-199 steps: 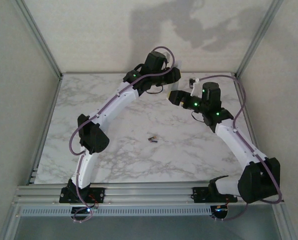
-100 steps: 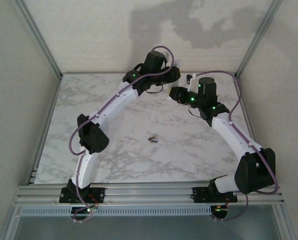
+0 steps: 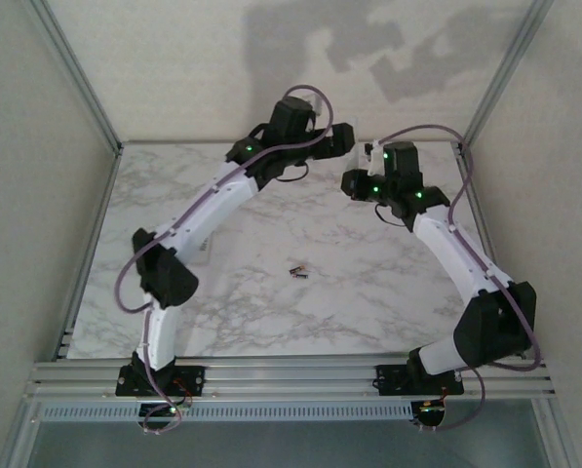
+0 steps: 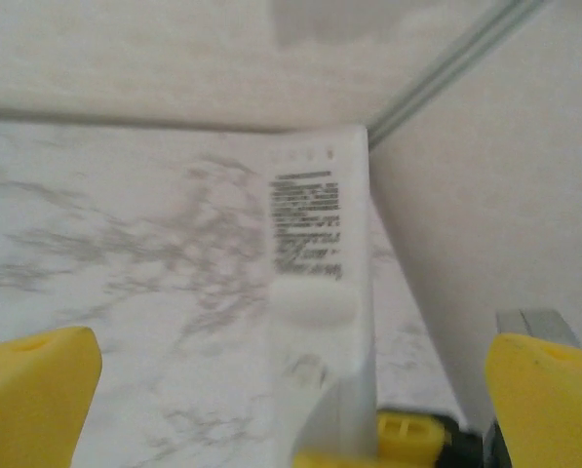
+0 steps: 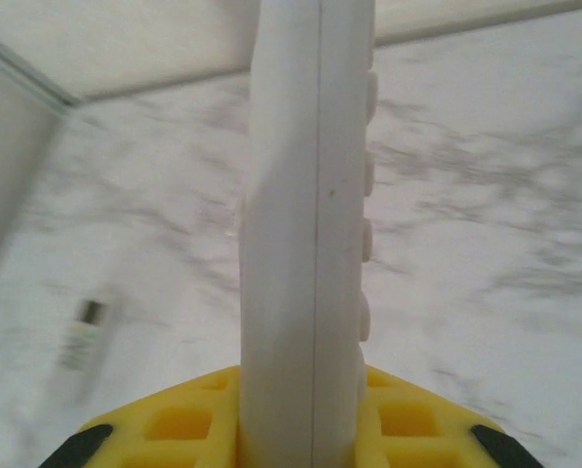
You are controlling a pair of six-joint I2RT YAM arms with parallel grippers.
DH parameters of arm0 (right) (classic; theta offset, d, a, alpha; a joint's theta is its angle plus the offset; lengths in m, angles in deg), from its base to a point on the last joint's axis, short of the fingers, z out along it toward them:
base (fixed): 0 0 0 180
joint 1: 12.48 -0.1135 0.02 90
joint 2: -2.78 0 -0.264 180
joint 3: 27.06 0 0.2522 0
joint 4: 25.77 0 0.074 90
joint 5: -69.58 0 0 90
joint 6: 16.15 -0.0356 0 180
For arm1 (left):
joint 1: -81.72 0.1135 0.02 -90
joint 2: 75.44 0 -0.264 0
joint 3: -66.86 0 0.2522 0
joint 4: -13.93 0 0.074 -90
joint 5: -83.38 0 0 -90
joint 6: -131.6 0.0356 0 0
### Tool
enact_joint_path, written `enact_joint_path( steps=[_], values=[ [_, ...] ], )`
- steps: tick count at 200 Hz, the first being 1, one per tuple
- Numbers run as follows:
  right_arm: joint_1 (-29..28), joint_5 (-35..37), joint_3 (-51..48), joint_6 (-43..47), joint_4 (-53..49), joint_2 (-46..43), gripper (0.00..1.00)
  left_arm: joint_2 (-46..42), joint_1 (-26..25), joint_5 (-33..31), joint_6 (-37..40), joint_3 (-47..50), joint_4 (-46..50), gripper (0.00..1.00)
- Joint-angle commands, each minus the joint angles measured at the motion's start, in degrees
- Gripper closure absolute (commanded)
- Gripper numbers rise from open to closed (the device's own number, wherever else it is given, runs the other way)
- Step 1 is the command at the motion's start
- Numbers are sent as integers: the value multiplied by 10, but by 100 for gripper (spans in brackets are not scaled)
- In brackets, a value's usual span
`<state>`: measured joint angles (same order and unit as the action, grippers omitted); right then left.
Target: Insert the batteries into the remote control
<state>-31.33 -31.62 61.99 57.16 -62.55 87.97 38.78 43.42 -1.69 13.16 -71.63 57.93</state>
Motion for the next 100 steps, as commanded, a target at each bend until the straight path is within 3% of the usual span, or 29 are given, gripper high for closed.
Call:
enact_joint_path(
  steps=[1,21,37,69,100],
  values=[
    [-16,169,58,121,-162,70,96,-122,2,-136,59,74,-29,0],
    [-38,290,118,151,-254,156,97,-209,6,-199,70,195,-57,0],
    [-51,351,154,148,-307,222,99,-280,15,-213,65,294,-87,1],
    [-77,406,193,123,-359,317,99,-388,42,-213,23,456,-132,0],
    [-95,427,204,104,-363,359,100,-429,61,-201,-5,528,-133,0]
  ],
)
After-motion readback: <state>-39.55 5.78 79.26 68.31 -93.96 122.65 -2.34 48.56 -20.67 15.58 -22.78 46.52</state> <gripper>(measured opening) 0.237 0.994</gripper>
